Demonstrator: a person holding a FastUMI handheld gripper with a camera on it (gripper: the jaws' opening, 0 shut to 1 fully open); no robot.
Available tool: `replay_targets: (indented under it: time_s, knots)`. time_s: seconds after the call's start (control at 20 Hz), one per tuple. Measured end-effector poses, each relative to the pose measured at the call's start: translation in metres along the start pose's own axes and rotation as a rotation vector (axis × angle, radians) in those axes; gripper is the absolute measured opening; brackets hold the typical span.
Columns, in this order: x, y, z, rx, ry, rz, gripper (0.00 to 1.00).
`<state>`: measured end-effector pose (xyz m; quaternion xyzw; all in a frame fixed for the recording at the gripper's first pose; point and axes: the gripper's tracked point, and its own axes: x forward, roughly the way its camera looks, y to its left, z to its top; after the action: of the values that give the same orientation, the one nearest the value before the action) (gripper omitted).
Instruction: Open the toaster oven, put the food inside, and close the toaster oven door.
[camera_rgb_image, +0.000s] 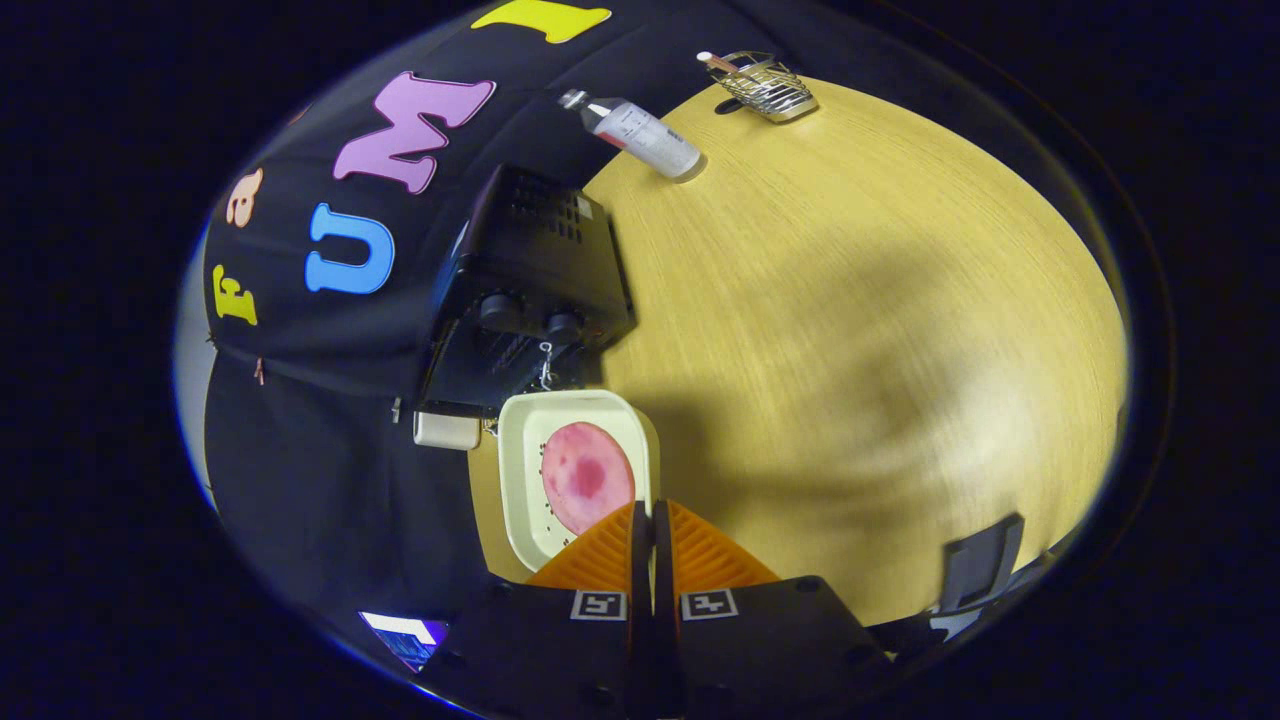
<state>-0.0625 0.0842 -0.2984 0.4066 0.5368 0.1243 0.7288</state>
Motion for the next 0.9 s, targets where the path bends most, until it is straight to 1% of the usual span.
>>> replay_targets:
  time_s: [0.2, 0.3, 0.4, 0.6, 0.8, 0.9]
  knots:
    - [0.011, 0.040, -0.032, 0.011, -0.004, 0.011, 0.06]
    - [0.023, 0.060, -0.043, 0.035, -0.006, 0.025, 0.05]
    - [0.035, 0.076, -0.050, 0.047, -0.016, 0.020, 0.05]
    - [0.061, 0.102, -0.044, 0.103, -0.085, -0.014, 0.06]
    - [0.091, 0.134, -0.046, 0.254, -0.124, -0.034, 0.05]
    - [0.100, 0.133, -0.032, 0.285, -0.150, -0.056, 0.06]
